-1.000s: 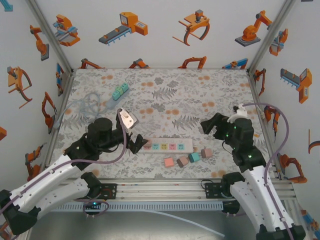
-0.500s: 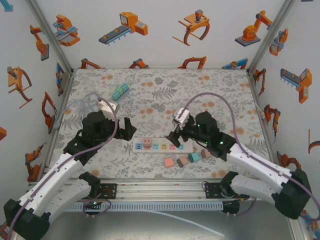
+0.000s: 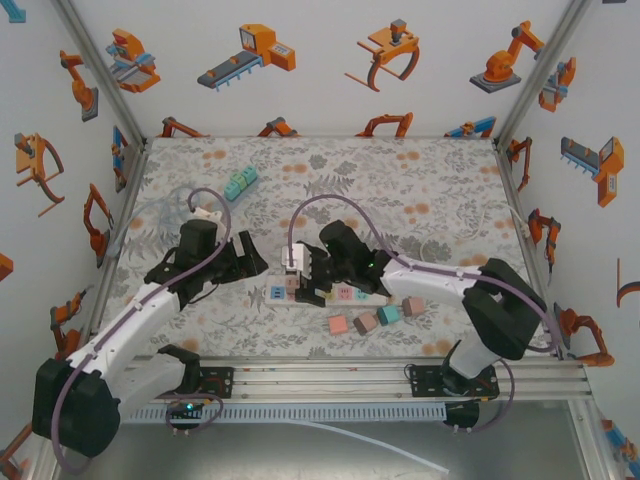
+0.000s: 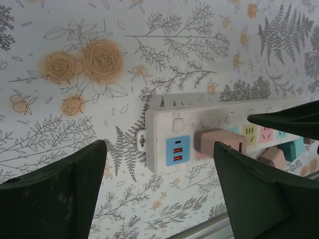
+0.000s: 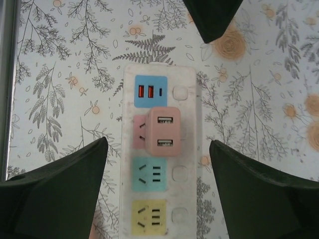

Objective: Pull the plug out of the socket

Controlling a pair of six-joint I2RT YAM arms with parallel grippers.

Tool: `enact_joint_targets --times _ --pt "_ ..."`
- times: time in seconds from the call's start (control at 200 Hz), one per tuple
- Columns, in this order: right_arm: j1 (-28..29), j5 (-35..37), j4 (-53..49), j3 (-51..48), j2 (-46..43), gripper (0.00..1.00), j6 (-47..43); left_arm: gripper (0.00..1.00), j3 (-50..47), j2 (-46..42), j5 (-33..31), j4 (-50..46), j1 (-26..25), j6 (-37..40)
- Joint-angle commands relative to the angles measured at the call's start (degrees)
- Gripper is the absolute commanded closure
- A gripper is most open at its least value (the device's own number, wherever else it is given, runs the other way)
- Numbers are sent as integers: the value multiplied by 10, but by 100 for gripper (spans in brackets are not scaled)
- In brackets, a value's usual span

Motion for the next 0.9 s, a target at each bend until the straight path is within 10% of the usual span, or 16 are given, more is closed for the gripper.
enact_joint_targets --times 0.0,0.195,0.891 --pt "3 -22 58 21 32 33 3 22 -3 18 16 -3 4 -12" --pt "3 -39 85 26 70 58 17 30 -12 55 43 9 2 -14" --pt "3 -53 122 21 91 78 36 43 -12 170 51 26 -46 -19"
